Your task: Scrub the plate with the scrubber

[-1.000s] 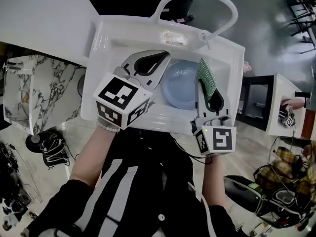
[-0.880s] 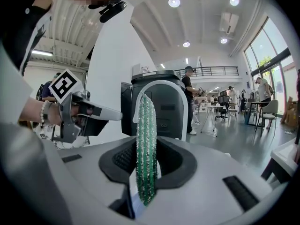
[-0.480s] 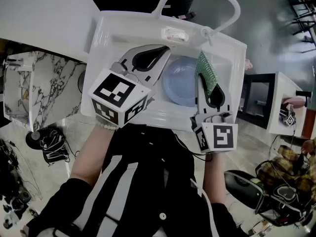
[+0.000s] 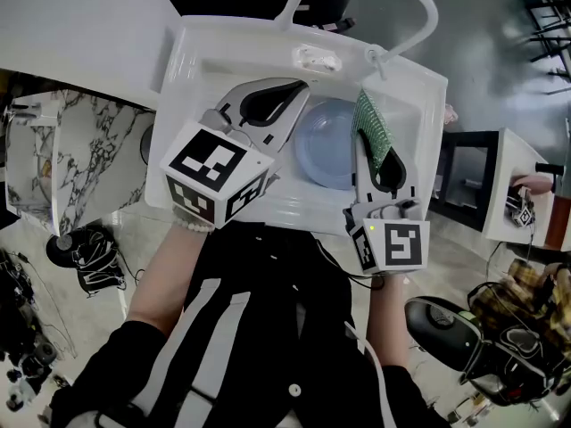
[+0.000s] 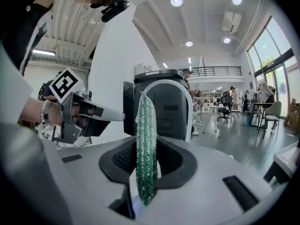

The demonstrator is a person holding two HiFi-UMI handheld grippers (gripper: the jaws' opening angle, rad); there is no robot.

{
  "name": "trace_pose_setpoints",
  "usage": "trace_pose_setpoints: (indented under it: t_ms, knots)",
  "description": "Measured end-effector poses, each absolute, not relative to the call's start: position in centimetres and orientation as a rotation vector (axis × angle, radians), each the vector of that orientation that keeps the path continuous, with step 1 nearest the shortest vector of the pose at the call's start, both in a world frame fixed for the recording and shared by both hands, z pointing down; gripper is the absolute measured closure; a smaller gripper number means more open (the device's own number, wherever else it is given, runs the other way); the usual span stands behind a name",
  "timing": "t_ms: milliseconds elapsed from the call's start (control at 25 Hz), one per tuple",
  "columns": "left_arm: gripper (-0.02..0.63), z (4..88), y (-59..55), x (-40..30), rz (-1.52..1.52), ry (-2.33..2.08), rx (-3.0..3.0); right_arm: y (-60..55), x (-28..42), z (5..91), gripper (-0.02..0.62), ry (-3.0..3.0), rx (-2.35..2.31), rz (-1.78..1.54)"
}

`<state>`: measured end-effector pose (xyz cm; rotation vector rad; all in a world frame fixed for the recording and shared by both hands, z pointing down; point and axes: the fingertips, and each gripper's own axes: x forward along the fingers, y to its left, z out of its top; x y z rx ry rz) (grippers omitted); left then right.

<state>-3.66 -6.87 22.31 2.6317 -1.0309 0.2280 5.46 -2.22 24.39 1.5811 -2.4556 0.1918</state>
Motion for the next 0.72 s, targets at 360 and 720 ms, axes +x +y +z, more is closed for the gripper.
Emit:
trace_pose_setpoints:
  t_ms: [360,720]
  knots:
    - [0.606,22.7,-6.9,-3.6,0.234,-1.025,2.633,-2.3,5.4,24.8,0.503,-2.446,1.559,0.202]
    - [0.606,23.2,-6.5,-4.1,0.271,-1.029,2.639,-1.8,4.2,25.2,0.503,-2.448,1.515,0.206]
